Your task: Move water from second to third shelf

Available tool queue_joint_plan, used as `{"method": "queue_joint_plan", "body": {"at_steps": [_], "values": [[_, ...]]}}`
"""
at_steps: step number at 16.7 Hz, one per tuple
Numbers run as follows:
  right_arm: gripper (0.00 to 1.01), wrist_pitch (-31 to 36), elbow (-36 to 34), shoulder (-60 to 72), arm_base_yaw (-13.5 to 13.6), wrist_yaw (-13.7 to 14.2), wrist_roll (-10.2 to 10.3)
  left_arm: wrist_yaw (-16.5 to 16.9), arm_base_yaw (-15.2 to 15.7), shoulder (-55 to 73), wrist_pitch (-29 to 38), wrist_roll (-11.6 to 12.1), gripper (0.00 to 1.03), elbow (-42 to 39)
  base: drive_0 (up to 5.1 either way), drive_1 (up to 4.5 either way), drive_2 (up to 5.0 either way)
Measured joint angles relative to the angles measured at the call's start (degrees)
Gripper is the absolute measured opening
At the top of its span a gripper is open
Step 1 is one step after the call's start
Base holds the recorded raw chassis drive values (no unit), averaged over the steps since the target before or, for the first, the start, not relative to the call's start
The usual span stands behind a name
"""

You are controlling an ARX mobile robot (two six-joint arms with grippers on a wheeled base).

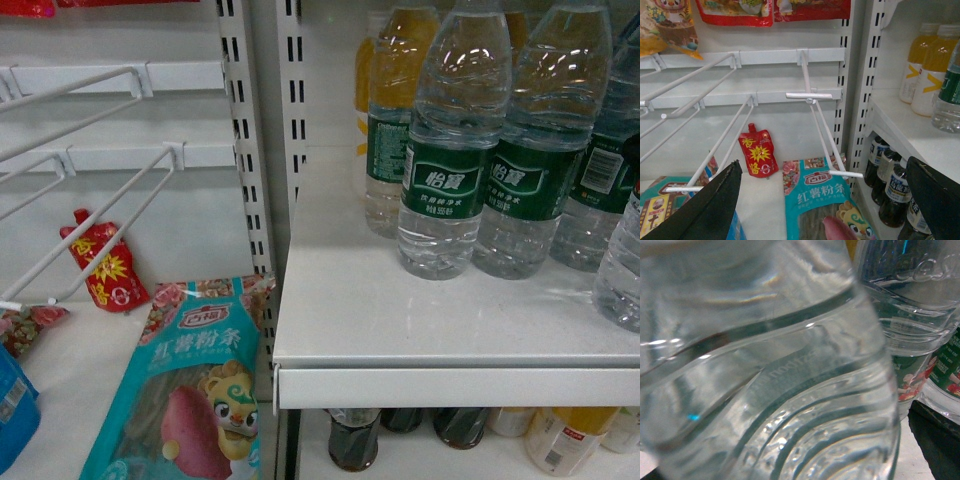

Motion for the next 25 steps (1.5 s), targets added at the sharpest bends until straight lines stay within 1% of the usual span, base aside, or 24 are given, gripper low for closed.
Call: {"method": "queue_joint_plan", "body": {"at_steps": [6, 10, 14, 15, 16, 18, 19, 20, 21, 23, 24, 25], "values": [[0.98, -1.3, 0.0, -0.7, -0.4, -1.0, 0.0, 0.0, 0.0, 0.0, 0.0, 0.0, 0.98, 0.0, 0.0, 0.0, 0.0], [0.98, -3.7, -0.4, -5.4, -0.8, -2.1, -1.9, 0.0, 0.0, 0.0, 0.0, 0.0, 0.98, 0.0, 0.0, 0.0, 0.0], [0.98, -10.0, -3.3, -12.2, -0.7, -2.4, -5.2, 0.0, 0.0, 0.0, 0.0, 0.0, 0.98, 0.0, 0.0, 0.0, 0.0], [0.98, -11.5, -4.1, -14.8, -0.7, -3.1, -5.2, 0.0, 0.0, 0.0, 0.0, 0.0, 0.98, 0.0, 0.0, 0.0, 0.0], [0.98, -13.4, -4.9, -18.0, -0.6, -4.0, -4.5, 0.0, 0.0, 0.0, 0.0, 0.0, 0.98, 0.0, 0.0, 0.0, 0.0], [0.98, -18.2, -5.9, -25.7, 0.6, -3.8, -2.8, 0.0, 0.0, 0.0, 0.0, 0.0, 0.98, 0.0, 0.0, 0.0, 0.0], [0.98, -20.9, -6.6, -30.4, 1.7, -2.4, -2.4, 0.0, 0.0, 0.0, 0.0, 0.0, 0.98, 0.0, 0.0, 0.0, 0.0], [0.98, -23.3, -7.1, -34.6, 2.5, -1.3, -1.5, 0.0, 0.0, 0.0, 0.0, 0.0, 0.98, 0.0, 0.0, 0.0, 0.0], [0.98, -25.9, -7.3, -39.0, 3.8, 0.6, -0.8, 0.0, 0.0, 0.0, 0.0, 0.0, 0.98, 0.0, 0.0, 0.0, 0.0], [0.98, -30.3, -7.3, -46.2, 6.6, 3.8, 1.5, 0.0, 0.0, 0.0, 0.0, 0.0, 0.98, 0.0, 0.0, 0.0, 0.0], [0.92, -24.2, -9.4, -49.5, 8.4, 7.3, 0.4, 0.0, 0.0, 0.0, 0.0, 0.0, 0.98, 0.0, 0.0, 0.0, 0.0], [0.81, -19.8, -12.5, -52.9, 8.2, 8.0, -3.5, 0.0, 0.0, 0.0, 0.0, 0.0, 0.98, 0.0, 0.0, 0.0, 0.0]]}}
